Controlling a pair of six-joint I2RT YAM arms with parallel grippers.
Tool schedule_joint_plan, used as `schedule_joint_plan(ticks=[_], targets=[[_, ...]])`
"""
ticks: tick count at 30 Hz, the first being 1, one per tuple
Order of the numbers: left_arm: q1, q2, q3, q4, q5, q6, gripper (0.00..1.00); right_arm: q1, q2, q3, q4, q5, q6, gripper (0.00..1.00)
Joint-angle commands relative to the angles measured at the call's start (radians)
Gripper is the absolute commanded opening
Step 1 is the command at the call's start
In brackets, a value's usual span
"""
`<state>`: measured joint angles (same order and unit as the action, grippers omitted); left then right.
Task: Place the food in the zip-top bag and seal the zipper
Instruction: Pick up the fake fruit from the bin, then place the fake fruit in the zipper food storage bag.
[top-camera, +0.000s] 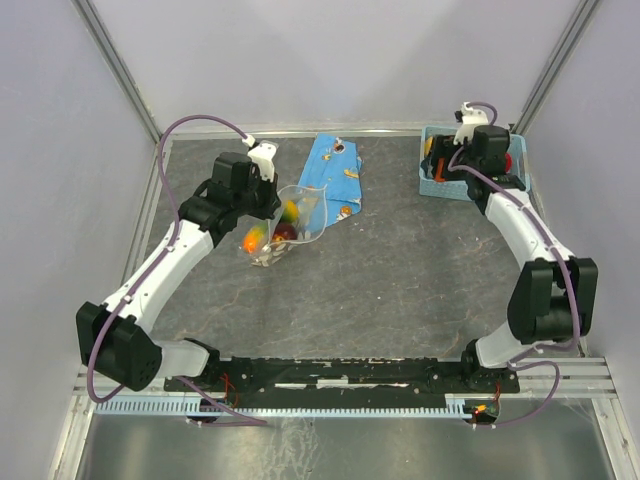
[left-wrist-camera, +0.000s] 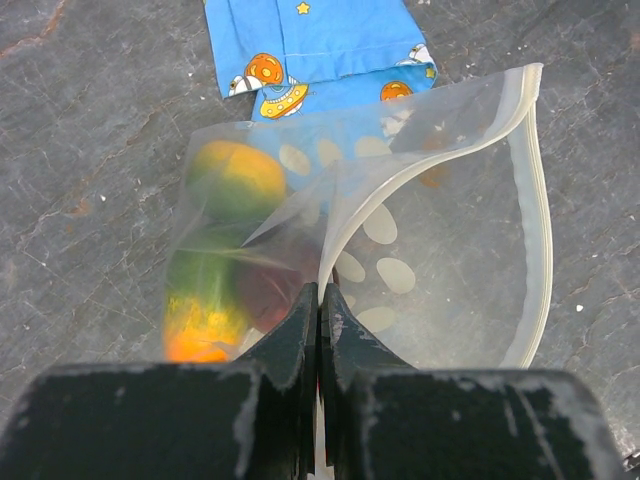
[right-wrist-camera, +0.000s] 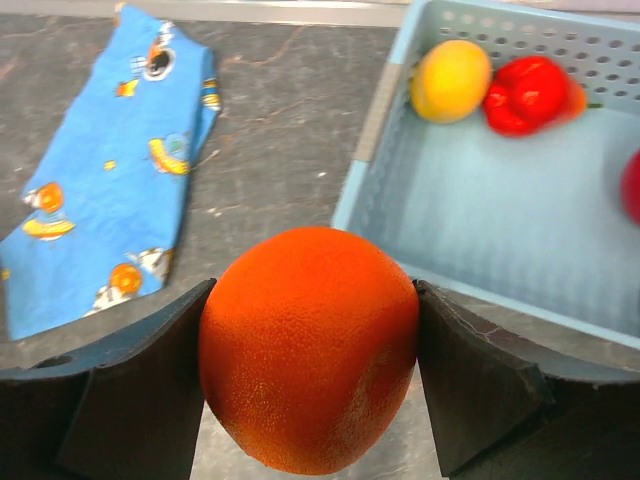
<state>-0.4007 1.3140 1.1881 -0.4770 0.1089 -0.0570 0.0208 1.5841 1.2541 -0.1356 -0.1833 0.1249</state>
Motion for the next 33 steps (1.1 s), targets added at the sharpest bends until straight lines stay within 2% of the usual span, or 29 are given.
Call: schedule_joint_plan(ticks=[1, 9, 16, 24, 33], targets=[[0.003, -0.037, 0.036, 0.033, 0.021, -0.056, 0.03, 0.072, -0.128, -0.045, 0.045, -0.023, 0.055, 0.44], [0.004, -0.034, 0.036, 0.032, 0.019, -0.056, 0.03, 0.211, -0.284, -0.156, 0.132, -0.058, 0.155, 0.44], [0.004, -0.035, 0.036, 0.032, 0.02, -0.058, 0.03, 0.358, -0.354, -0.219, 0.225, -0.07, 0.222, 0.44], [0.004, -0.034, 0.037, 0.035, 0.028, -0.062, 0.03, 0.535, -0.338, -0.23, 0.346, -0.081, 0.267, 0.44], [0.004, -0.04, 0.038, 0.039, 0.05, -0.072, 0.03, 0.692, -0.233, -0.184, 0.439, -0.122, 0.286, 0.46]])
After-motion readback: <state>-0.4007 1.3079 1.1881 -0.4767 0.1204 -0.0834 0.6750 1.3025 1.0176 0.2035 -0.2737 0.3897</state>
